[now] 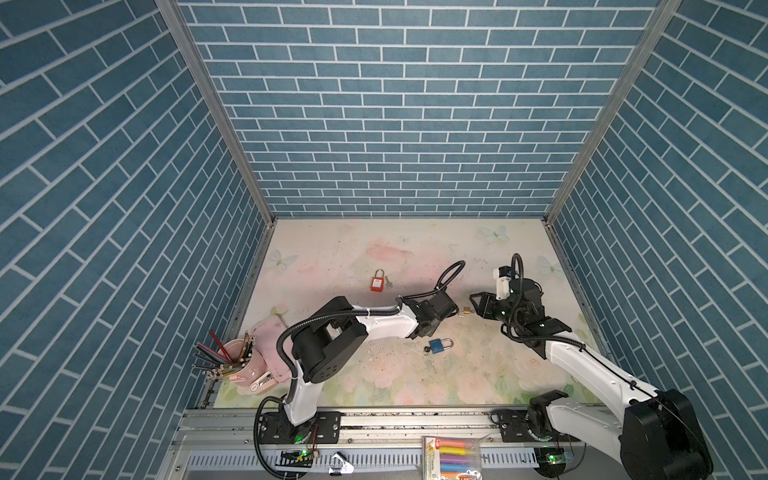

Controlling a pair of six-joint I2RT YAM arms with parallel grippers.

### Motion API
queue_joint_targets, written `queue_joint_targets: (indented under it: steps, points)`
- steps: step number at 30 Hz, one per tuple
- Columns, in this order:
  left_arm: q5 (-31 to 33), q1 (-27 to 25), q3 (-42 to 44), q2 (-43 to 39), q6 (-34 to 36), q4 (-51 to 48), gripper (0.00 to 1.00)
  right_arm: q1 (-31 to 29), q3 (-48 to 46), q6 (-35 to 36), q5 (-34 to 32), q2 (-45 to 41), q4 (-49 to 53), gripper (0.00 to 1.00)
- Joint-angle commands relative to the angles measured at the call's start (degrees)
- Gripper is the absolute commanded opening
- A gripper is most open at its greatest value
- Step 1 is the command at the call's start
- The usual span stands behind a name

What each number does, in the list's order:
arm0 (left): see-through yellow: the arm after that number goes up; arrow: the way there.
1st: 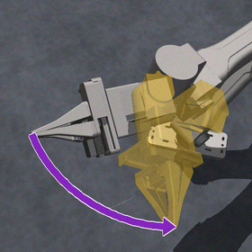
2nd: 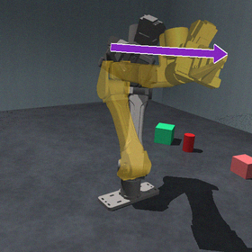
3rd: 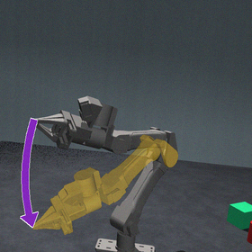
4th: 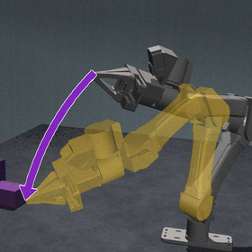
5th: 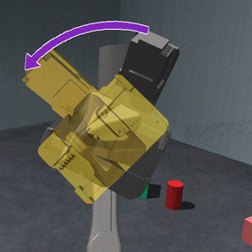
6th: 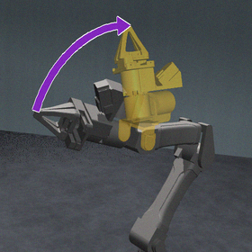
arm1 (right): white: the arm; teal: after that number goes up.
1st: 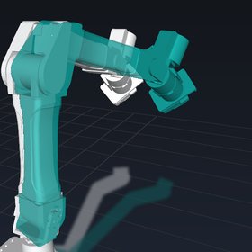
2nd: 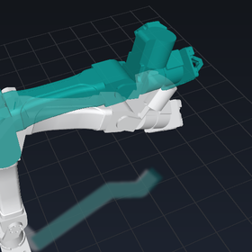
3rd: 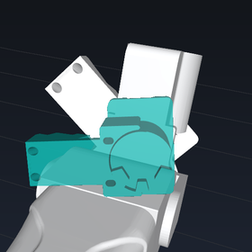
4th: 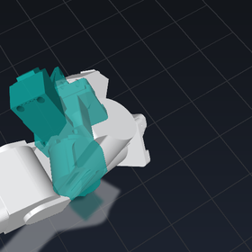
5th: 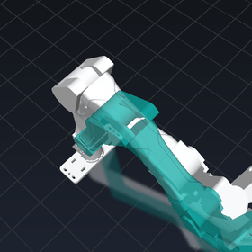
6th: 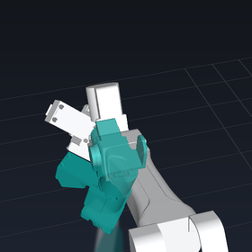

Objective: Lock with the key

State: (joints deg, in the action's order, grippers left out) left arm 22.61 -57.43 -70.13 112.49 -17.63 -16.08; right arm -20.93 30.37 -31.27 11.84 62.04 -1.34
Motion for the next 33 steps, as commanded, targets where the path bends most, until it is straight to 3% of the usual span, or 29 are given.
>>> queue_joint_targets:
  steps: [1,9,18,27,33]
  points:
    - [-0.5,-0.8,1.0,-1.9,-2.2,-1.2,0.0,0.1,0.4,-1.4,1.0,0.3,-0.6,0.47]
    - [0.0,-1.3,1.0,-2.2,-3.4,-1.4,0.01,0.1,0.0,-1.6,2.2,0.3,-1.6,0.46]
    - [-0.5,-1.7,1.6,-3.8,-4.2,-1.5,0.1,0.1,-0.2,-1.9,3.3,1.0,-2.0,0.47]
    - [0.8,-1.8,2.7,-5.5,-4.7,-0.7,0.38,0.1,0.4,-2.3,5.5,2.8,-2.2,0.47]
    - [4.1,-1.4,3.6,-9.7,-3.9,1.5,0.44,-0.1,1.3,-2.0,7.0,4.4,-0.6,0.47]
